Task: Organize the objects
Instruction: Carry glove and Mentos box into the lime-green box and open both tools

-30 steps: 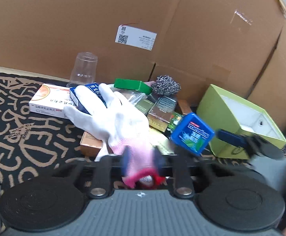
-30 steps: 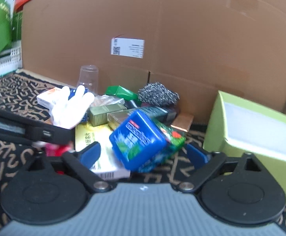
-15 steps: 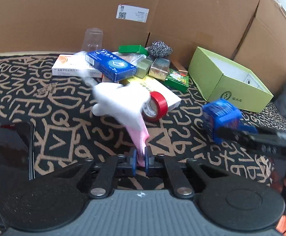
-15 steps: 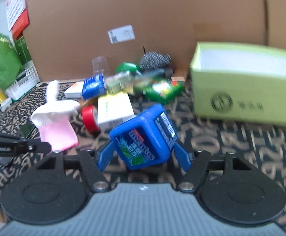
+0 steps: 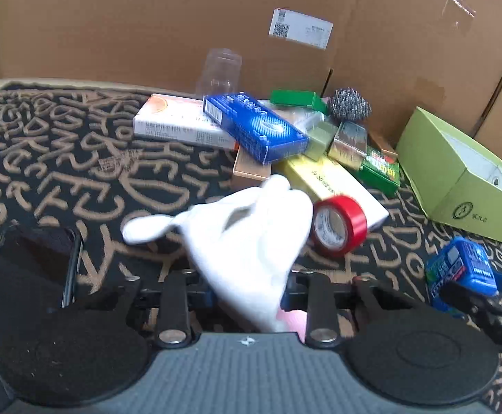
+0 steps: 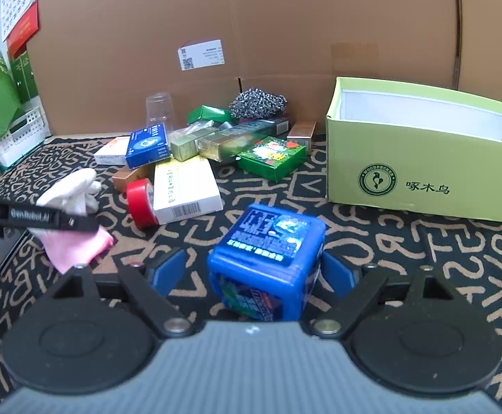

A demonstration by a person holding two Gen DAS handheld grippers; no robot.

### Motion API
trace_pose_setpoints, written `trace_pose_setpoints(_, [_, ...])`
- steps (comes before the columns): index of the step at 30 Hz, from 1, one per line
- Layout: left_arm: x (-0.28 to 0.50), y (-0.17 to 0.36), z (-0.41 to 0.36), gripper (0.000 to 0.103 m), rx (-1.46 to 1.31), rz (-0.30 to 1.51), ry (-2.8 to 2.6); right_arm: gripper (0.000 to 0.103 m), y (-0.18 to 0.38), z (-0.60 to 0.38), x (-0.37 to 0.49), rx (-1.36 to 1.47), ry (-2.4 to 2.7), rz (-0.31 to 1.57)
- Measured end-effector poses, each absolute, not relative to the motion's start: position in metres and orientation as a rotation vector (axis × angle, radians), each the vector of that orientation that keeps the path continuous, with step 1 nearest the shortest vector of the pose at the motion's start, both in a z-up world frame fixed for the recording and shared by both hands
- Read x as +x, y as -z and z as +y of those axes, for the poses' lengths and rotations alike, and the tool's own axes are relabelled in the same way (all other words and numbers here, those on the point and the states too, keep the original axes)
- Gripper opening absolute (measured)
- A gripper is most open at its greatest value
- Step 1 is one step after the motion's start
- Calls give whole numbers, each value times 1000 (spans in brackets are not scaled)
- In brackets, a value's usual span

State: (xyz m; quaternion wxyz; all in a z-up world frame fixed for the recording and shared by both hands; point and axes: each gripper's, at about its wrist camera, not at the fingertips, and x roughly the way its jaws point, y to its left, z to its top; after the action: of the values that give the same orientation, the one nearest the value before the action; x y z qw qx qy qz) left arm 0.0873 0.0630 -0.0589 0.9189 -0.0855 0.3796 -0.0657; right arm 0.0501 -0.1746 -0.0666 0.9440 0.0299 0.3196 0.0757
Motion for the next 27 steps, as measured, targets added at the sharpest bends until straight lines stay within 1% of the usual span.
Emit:
trace_pose_setpoints(1, [86,59,62,33,-160,780,131,76,69,-173,51,42,-148,648])
trace_pose_setpoints(2, [84,58,61,30,-146,778,135,62,71,-172,53,19,-131,650])
trace_pose_setpoints(3, [83,57,61,15,-141,778,144,61,73,-173,55,16,-124,655])
trace_pose_setpoints(4, [81,53,60,9,-142,781,165,61,72,-175,53,36,-126,651])
trace_pose_setpoints(8, [70,18,38,9,-84,696,279,56,61,-185,43,67,-156,607])
trace_pose_setpoints(13, [72,-34,-20,9,9,560,473,56,27,-211,32,69,-124,498])
trace_pose_setpoints(19, [106,-80,-89,9,4,517,661,56,-18,-252,31,7,-19,381])
trace_pose_setpoints(23, [142,-90,-139,9,22,550,730,56,-41,-279,53,-68,87,342])
trace_pose_setpoints(27, [189,-77,-180,9,47,606,726,56,-41,-302,98,-120,168,379])
